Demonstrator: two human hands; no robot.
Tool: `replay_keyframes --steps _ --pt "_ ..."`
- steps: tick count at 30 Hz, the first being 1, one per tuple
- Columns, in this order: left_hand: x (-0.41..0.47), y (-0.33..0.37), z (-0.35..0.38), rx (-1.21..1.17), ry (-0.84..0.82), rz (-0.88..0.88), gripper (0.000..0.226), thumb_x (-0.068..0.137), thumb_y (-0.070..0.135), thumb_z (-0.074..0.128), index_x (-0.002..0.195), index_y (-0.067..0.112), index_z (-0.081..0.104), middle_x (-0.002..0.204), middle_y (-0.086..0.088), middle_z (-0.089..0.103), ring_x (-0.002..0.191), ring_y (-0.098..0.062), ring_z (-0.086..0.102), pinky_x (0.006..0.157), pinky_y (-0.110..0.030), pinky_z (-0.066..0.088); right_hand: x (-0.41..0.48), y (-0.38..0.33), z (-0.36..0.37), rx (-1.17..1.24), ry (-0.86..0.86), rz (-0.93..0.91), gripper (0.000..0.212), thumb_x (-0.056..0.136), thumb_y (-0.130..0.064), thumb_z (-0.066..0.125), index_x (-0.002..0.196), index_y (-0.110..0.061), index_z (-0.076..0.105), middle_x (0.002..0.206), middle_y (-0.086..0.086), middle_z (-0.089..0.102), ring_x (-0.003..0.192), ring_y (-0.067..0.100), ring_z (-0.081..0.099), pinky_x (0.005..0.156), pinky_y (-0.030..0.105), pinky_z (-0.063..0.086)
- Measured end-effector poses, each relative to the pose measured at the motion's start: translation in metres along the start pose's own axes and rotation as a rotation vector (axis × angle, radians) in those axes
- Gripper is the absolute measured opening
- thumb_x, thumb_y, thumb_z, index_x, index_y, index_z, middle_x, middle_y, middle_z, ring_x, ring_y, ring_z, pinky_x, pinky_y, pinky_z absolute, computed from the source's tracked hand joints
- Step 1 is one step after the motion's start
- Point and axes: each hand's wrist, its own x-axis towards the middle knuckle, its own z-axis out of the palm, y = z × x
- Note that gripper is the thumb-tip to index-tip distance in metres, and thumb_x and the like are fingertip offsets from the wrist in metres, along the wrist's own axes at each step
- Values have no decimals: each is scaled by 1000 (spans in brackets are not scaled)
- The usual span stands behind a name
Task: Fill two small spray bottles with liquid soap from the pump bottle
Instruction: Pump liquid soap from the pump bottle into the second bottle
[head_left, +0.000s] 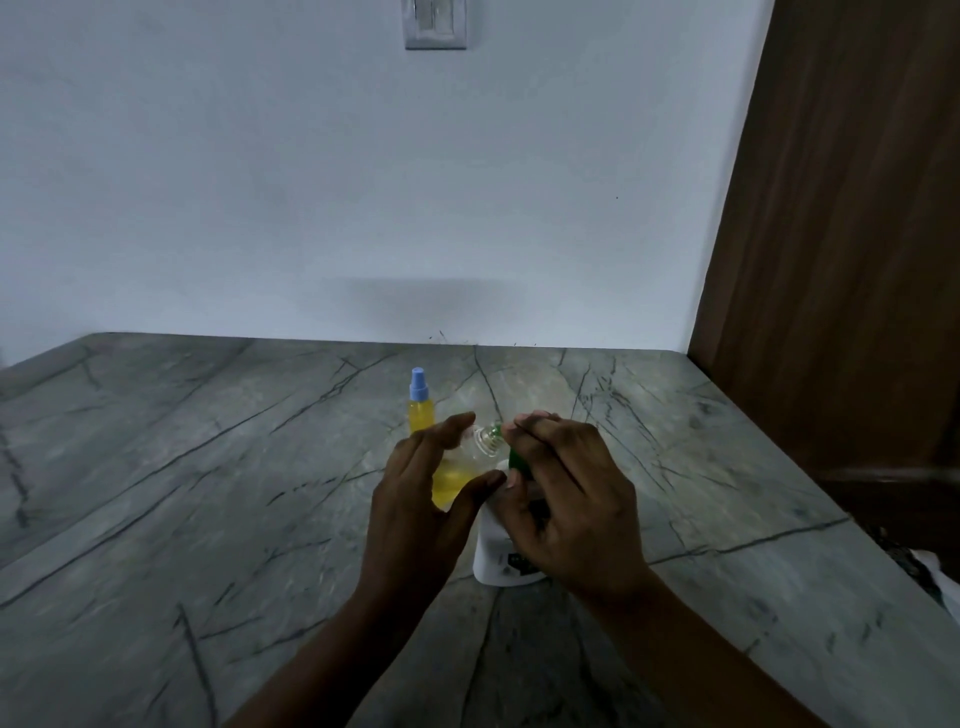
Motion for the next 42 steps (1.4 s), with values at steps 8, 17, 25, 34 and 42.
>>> replay_keyframes --steps 8,17,25,34,42 --pt "0 -1 0 0 -3 4 50 73 41 62 119 30 49 106 12 54 94 1 51 77 -3 39 3 0 -3 -27 -30 1 30 82 -16 57 103 4 67 101 15 66 103 20 54 95 16 37" --pt "3 6 -1 -17 25 24 50 74 36 68 120 23 52 108 8 55 93 -6 55 74 -14 42 5 0 -8 8 -34 -17 35 99 -28 35 118 -4 52 116 9 51 111 22 50 102 20 35" --pt "4 5 0 -20 22 15 52 74 43 66 120 26 50 106 8 56 92 -12 57 74 -19 45 7 0 -5 -18 -53 21 35 86 -21 51 111 1 61 114 8 50 107 22 50 96 18 36" --pt "0 1 1 -28 13 2 49 75 39 66 120 31 48 107 11 55 93 -5 56 74 -17 45 -3 -1 1 16 -31 30 35 86 -20 52 117 -4 51 117 9 49 109 22 50 102 16 31" --pt "-1 1 2 -3 9 -8 49 73 38 63 119 32 47 105 13 54 92 -3 54 73 -11 39 -5 -2 2 12 -30 24 33 87 -19 52 112 1 59 109 16 61 108 22 52 101 20 36"
